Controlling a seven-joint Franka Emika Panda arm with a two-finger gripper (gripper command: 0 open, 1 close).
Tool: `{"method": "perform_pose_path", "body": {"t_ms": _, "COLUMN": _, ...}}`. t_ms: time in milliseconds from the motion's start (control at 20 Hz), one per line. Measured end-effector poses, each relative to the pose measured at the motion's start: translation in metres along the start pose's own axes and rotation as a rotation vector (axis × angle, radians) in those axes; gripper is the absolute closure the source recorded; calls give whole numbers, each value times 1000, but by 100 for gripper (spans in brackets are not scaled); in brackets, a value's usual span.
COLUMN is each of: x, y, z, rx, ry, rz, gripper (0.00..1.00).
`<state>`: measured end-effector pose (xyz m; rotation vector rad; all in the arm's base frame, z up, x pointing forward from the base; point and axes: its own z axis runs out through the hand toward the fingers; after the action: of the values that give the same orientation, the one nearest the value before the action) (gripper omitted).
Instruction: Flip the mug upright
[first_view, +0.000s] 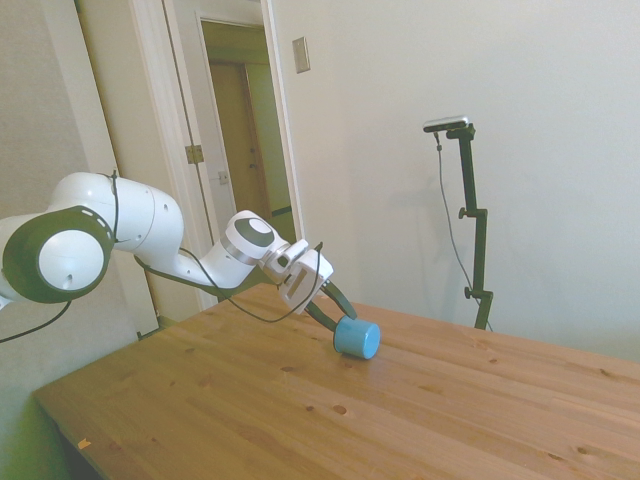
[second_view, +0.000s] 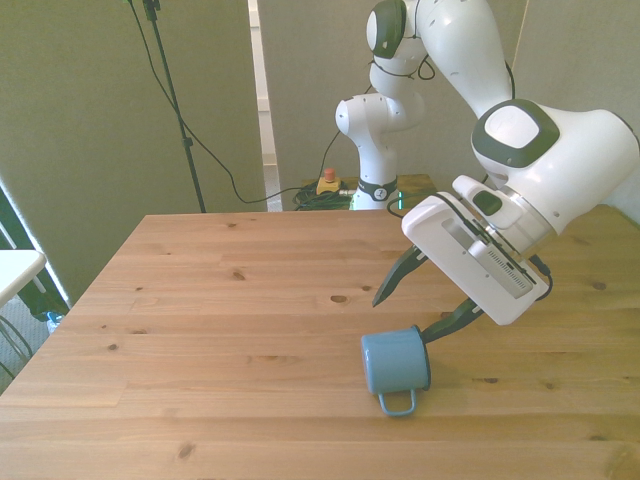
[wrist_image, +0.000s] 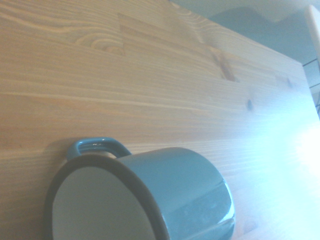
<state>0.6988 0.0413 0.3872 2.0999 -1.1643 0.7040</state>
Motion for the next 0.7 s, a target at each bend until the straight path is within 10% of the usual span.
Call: {"method": "perform_pose_path", "body": {"t_ms": 700, "x": 11, "y": -8, "z": 31, "rx": -36, "ry": 6, "rz": 54, "gripper": 0}}
